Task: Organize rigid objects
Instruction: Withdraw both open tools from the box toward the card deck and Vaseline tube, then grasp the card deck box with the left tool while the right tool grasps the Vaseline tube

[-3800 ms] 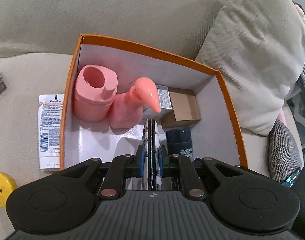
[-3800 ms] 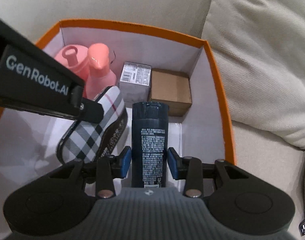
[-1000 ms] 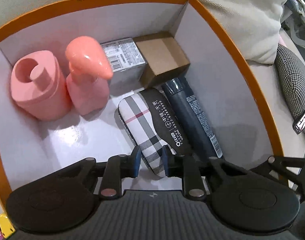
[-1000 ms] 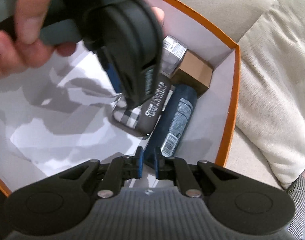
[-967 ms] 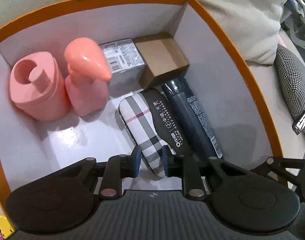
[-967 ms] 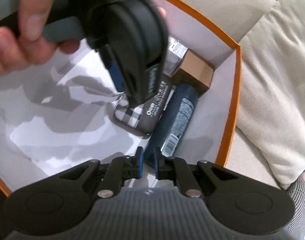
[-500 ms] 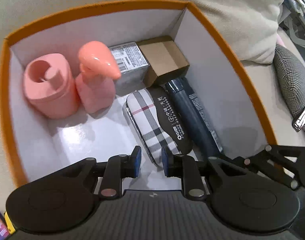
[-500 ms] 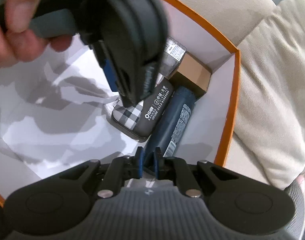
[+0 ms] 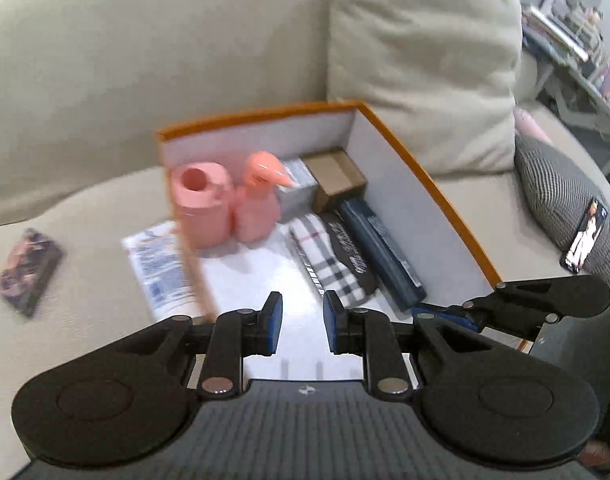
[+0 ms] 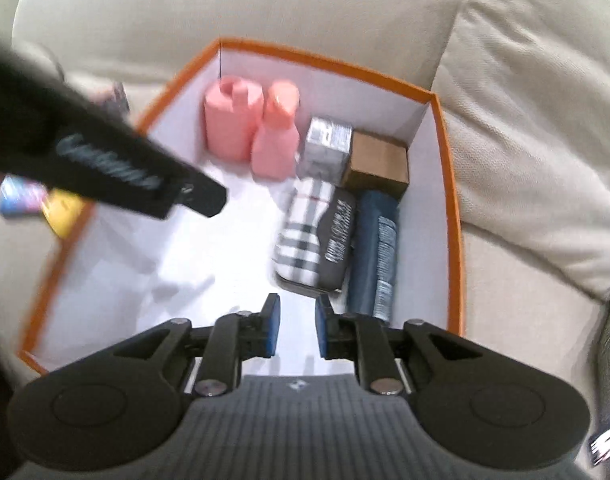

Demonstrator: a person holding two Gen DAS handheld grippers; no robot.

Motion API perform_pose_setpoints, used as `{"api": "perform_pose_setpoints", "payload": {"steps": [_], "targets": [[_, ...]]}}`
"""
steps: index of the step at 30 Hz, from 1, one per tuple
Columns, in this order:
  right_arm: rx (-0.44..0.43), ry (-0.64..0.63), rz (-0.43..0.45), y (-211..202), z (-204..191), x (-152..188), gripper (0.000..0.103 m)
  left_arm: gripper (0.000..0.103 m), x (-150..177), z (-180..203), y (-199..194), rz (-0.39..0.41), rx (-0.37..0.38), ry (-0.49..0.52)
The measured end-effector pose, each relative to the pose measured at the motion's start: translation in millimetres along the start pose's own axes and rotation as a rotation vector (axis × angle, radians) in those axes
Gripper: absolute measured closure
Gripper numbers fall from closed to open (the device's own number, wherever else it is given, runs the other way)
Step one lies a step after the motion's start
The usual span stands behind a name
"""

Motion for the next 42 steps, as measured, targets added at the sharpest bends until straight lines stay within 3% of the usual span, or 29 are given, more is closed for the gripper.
{"api": "perform_pose_setpoints", "payload": {"steps": [7, 14, 20, 29, 31, 35, 38, 42], "targets": [[-0.070, 0.083, 0.119, -34, -28, -5, 0.079, 0.079, 41, -50, -51, 0.089, -0.070, -0.090], [-0.171, 0.100, 0.193, -50, -69, -22, 0.077, 0.079, 83, -119, -79, 0.130, -0.139, -0.270], [-0.231, 0.056, 0.164, -37, -118, -43, 0.077, 0.076, 100, -157, -82, 0.146, -0.166, -0.336], [-0.061, -0.079, 0.056, 15, -169, -77, 0.072, 0.060, 83, -185, -53, 0.125, -0.223, -0.137], [-0.044, -0.096, 0.046, 28, -172, -86, 0.065, 0.054, 74, -190, -42, 0.113, -0.244, -0.083], [-0.015, -0.112, 0.010, 55, -175, -106, 0.065, 0.044, 52, -201, -15, 0.071, -0.275, 0.004], [0.017, -0.128, -0.016, 75, -176, -117, 0.065, 0.032, 36, -214, 2, 0.053, -0.278, 0.035], [0.067, -0.161, -0.037, 94, -180, -130, 0.059, 0.027, 16, -230, 23, 0.033, -0.270, 0.073]]}}
Point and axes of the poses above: each gripper's, at about its wrist camera, not at the fingertips, and y roughly the way its jaws point, z to its right, x to its underside, the point moved 2 cm from there along y, roughly the way its jaws point, and after that the axes turned 8 degrees about -z, right-handed, at the moved point
